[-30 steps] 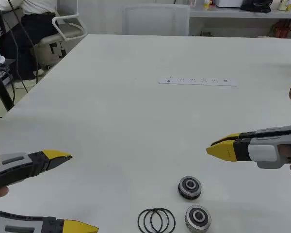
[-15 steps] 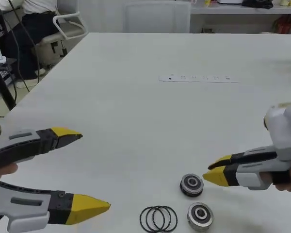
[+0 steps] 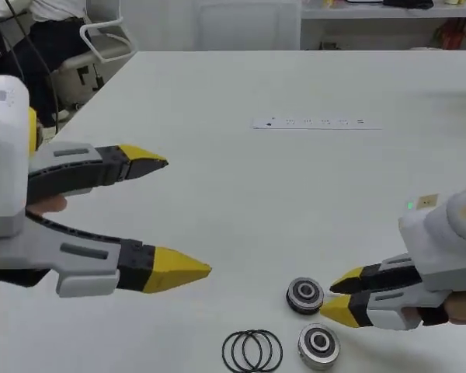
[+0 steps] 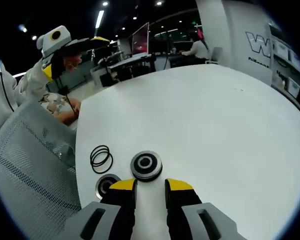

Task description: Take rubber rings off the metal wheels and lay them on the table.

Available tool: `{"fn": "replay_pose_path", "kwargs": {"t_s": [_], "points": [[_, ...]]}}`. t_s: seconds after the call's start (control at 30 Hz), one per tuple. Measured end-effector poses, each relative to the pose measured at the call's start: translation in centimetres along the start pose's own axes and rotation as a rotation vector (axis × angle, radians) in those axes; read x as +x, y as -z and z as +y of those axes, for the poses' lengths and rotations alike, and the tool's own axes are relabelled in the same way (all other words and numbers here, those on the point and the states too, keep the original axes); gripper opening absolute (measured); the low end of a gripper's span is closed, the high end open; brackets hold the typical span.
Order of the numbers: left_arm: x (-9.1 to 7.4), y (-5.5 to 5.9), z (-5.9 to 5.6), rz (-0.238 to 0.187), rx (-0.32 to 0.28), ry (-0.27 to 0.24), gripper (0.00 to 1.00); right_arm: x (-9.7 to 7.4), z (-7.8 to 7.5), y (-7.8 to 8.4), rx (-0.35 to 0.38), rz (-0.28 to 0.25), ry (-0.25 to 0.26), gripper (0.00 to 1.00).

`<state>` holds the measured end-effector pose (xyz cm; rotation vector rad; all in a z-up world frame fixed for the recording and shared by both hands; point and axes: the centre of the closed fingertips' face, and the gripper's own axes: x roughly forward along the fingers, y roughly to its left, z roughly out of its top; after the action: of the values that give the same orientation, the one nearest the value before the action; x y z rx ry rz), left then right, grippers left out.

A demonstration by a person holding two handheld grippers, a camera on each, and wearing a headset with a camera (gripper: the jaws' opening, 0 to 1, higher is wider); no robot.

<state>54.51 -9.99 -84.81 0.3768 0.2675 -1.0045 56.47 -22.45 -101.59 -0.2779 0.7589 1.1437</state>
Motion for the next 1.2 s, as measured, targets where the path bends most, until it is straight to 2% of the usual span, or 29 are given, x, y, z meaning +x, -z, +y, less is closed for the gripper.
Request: {"fn": "replay_pose_path", "kwargs": {"t_s": [0.1, 0.2, 0.3, 0.37, 0.47, 0.6, 0.77, 0.83, 0.9, 1.03, 1.13, 1.2], "points": [[1.0, -1.1, 0.1, -0.011, 0.031, 0.018, 0.76, 0.1, 0.1, -0.1, 0.006, -0.009, -0.001, 0.19], [2.2, -1.8, -0.2, -0.008, 0.067, 0.054, 0.75, 0.4, 0.3, 0.0, 0.002, -0.007, -0.007, 0.19], [3.4, -2.5, -0.5, -0.003, 0.131, 0.079, 0.75, 0.4, 0.3, 0.3, -0.005, 0.003, -0.008, 0.19], [4.1, -2.8, -0.6, -0.006, 0.144, 0.091, 0.73, 0.4, 0.4, 0.3, 0.0, 0.001, -0.009, 0.19], [5.3, -3.2, -0.8, -0.011, 0.162, 0.116, 0.72, 0.5, 0.4, 0.2, -0.002, -0.004, -0.011, 0.19], [7.3, -3.0, -1.2, -0.006, 0.175, 0.146, 0.7, 0.6, 0.5, 0.2, -0.008, -0.008, -0.012, 0.17], [10.0, -1.7, -1.9, 0.007, 0.166, 0.18, 0.67, 0.6, 0.4, 0.4, -0.008, 0.001, -0.007, 0.17], [11.0, -1.1, -2.9, 0.001, 0.157, 0.222, 0.67, 0.6, 0.4, 0.3, -0.004, -0.001, -0.007, 0.17], [11.8, -0.3, -3.8, 0.006, 0.135, 0.26, 0.62, 0.6, 0.4, 0.3, -0.007, -0.004, -0.007, 0.17], [13.3, 1.4, -4.4, 0.034, 0.125, 0.268, 0.59, 0.7, 0.5, 0.1, -0.011, -0.012, -0.01, 0.16], [14.5, 2.9, -4.7, 0.037, 0.072, 0.258, 0.55, 0.8, 0.5, 0.2, -0.016, -0.011, -0.011, 0.16], [15.1, 4.2, -4.8, 0.041, 0.102, 0.237, 0.47, 0.9, 0.5, 0.3, -0.035, -0.007, -0.011, 0.16]]}}
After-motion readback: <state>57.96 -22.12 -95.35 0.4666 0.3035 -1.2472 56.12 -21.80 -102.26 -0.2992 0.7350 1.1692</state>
